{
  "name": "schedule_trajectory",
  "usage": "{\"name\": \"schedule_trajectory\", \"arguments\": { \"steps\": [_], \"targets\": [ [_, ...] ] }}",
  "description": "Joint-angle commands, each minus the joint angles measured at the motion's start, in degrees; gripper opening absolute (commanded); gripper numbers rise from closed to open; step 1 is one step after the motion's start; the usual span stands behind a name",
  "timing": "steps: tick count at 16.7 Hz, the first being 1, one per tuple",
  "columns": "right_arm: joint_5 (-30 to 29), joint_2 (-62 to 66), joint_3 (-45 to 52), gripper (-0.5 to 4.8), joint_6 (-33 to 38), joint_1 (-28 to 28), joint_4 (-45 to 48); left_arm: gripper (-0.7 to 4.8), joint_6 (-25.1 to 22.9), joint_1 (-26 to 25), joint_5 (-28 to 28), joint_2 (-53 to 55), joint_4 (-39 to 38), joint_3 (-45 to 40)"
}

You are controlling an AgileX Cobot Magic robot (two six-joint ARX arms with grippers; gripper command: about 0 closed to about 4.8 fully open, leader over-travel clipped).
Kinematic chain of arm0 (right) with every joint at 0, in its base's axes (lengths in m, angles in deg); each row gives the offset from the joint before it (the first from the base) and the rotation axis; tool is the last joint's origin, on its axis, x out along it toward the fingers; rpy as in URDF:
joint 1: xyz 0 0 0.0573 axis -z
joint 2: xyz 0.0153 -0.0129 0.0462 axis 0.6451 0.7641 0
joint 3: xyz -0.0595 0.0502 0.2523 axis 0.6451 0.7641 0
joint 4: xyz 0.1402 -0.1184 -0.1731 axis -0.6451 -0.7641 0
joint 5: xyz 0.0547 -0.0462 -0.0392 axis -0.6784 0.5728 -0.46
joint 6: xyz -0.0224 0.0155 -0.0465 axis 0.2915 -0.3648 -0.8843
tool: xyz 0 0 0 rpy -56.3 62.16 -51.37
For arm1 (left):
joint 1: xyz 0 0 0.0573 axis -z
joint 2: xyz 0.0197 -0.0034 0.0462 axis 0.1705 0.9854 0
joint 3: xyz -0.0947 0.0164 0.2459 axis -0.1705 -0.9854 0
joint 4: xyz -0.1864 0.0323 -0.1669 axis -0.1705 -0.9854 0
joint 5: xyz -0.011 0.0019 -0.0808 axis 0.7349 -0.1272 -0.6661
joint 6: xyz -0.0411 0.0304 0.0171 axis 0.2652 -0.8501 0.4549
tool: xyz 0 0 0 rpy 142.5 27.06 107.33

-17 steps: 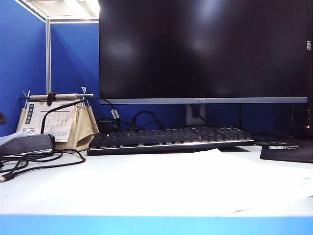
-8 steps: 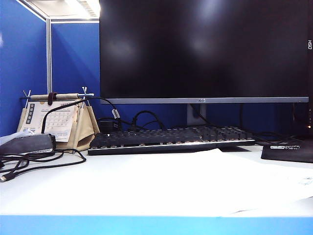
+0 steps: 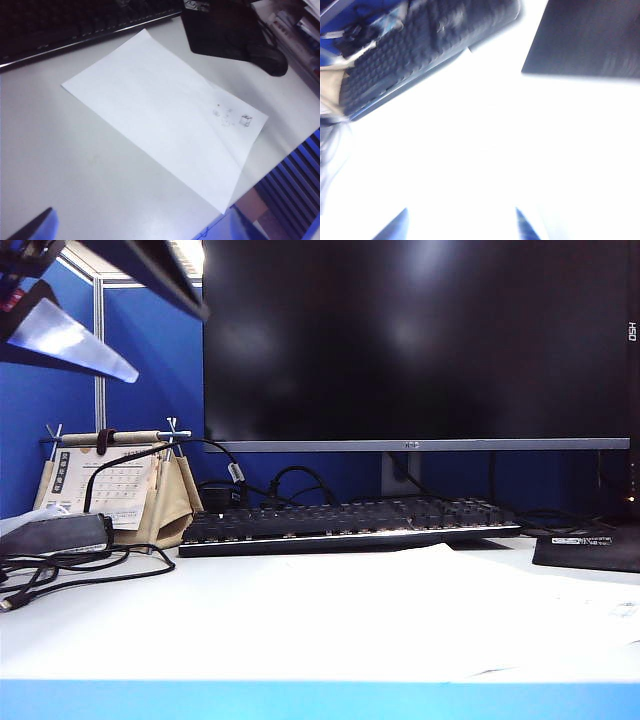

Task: Put a wrinkled paper upside down.

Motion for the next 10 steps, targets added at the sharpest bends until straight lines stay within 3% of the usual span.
{"name": "schedule_trajectory", "arguments": {
  "steps": [1, 3, 5, 10],
  "targets": [
    [-8.2, 5.7, -0.4, 2.76, 0.7, 2.2, -1.7, 4.65, -1.4, 0.0, -0.6, -0.5, 1.6, 0.5],
    [-13.9, 11.8, -0.4, 3.05, 0.5, 2.0, -4.8, 4.65, -4.9, 0.0, -0.6, -0.5, 0.4, 0.5],
    [-13.9, 14.8, -0.4, 3.21, -0.5, 1.8, -5.9, 4.65, -5.0, 0.0, -0.4, -0.5, 0.5, 0.5],
    [-6.1, 15.4, -0.4, 3.39, -3.9, 1.8, -7.9, 4.65, -5.1, 0.0, -0.4, -0.5, 0.2, 0.5]
  ]
}}
